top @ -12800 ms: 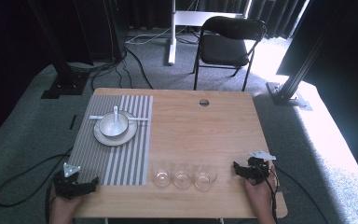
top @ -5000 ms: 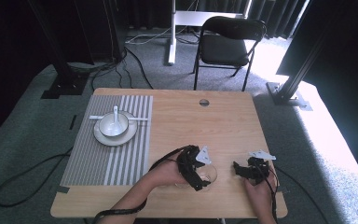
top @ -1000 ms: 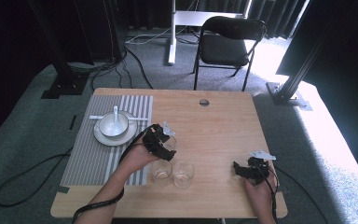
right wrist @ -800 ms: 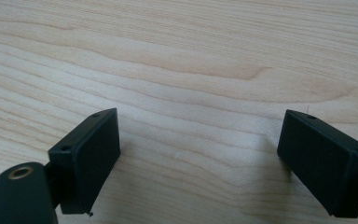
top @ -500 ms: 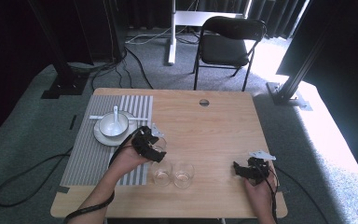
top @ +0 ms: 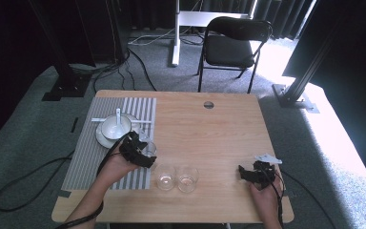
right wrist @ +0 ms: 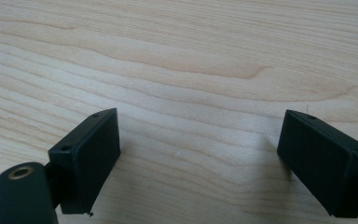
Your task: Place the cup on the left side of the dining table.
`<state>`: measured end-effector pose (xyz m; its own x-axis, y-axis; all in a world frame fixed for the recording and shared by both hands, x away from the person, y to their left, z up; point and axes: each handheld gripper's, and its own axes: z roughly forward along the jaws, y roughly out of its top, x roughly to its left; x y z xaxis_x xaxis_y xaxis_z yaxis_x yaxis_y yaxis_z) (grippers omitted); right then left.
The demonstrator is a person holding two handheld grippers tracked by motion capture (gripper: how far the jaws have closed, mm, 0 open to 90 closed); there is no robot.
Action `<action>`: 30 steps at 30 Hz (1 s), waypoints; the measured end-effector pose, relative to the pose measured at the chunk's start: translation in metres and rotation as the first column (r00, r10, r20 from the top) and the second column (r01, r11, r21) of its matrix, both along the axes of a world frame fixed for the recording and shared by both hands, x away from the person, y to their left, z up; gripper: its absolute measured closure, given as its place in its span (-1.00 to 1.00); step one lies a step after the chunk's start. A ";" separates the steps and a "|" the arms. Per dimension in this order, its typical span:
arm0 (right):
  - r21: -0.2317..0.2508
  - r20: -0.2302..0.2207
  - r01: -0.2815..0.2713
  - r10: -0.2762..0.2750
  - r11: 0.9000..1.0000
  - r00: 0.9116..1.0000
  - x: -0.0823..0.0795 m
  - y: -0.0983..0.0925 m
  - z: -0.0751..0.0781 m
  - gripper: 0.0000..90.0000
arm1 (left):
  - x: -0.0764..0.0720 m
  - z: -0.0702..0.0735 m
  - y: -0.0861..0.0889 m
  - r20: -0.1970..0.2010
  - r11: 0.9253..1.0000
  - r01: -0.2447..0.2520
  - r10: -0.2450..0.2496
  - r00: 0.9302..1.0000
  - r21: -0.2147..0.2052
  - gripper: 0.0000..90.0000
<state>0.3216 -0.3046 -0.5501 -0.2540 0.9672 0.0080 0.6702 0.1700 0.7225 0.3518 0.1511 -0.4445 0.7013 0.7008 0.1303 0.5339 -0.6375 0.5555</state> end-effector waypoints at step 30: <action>0.001 -0.001 0.001 -0.001 1.000 1.000 0.000 0.000 0.000 -0.72 | -0.005 -0.011 0.090 -0.003 0.965 -0.263 0.263 0.965 -0.025 -0.59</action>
<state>0.3215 -0.3046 -0.5501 -0.2533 0.9674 0.0088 0.6706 0.1690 0.7223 0.3464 0.2412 -0.4556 0.4920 0.8636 0.1104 0.6806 -0.4606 0.5698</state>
